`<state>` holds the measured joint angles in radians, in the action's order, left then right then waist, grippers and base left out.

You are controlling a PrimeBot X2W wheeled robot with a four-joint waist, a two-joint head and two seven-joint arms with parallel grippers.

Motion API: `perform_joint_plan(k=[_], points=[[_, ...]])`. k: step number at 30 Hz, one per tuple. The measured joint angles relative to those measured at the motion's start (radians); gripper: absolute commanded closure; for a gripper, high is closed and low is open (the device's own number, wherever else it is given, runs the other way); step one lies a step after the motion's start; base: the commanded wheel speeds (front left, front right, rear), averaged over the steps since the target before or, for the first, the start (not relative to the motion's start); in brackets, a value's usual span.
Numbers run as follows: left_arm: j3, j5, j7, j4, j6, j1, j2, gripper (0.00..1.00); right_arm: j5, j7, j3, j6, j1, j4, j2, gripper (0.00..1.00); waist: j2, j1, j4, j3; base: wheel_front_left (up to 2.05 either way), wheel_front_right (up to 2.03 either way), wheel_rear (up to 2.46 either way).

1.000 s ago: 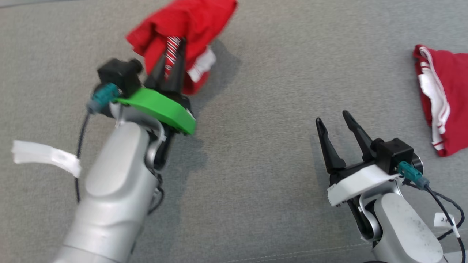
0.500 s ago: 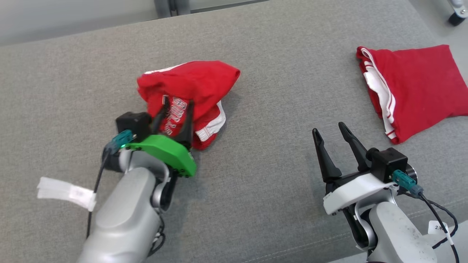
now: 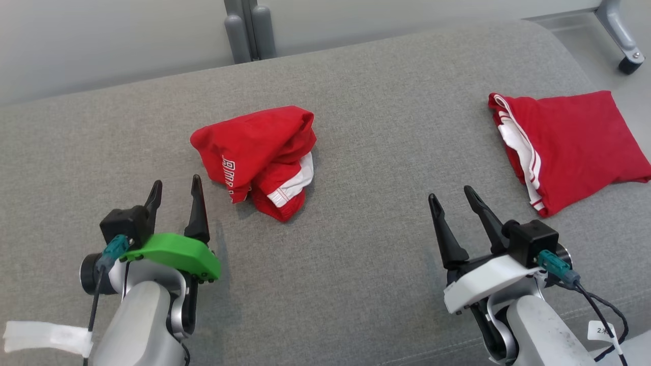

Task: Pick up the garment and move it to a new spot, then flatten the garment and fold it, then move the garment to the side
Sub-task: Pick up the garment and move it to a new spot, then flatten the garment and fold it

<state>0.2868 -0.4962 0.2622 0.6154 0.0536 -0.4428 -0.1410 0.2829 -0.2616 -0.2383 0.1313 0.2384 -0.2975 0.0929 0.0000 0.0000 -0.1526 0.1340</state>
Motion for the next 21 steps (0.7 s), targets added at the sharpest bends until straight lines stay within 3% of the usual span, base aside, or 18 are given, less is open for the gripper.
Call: perform_joint_plan(k=[7,21], points=[[-0.115,0.136,0.000,-0.165,-0.019,0.201,0.030,0.00,-0.014,0.000,0.002,0.000,-0.044,-0.008,-0.016,0.00,0.0000,0.0000,0.023,-0.067,0.00,0.00,0.00],[-0.256,0.279,0.000,-0.301,-0.055,0.456,0.081,0.00,-0.040,0.000,0.009,0.000,-0.116,-0.030,-0.029,0.00,0.0000,0.0000,0.072,-0.147,0.00,0.00,0.00]])
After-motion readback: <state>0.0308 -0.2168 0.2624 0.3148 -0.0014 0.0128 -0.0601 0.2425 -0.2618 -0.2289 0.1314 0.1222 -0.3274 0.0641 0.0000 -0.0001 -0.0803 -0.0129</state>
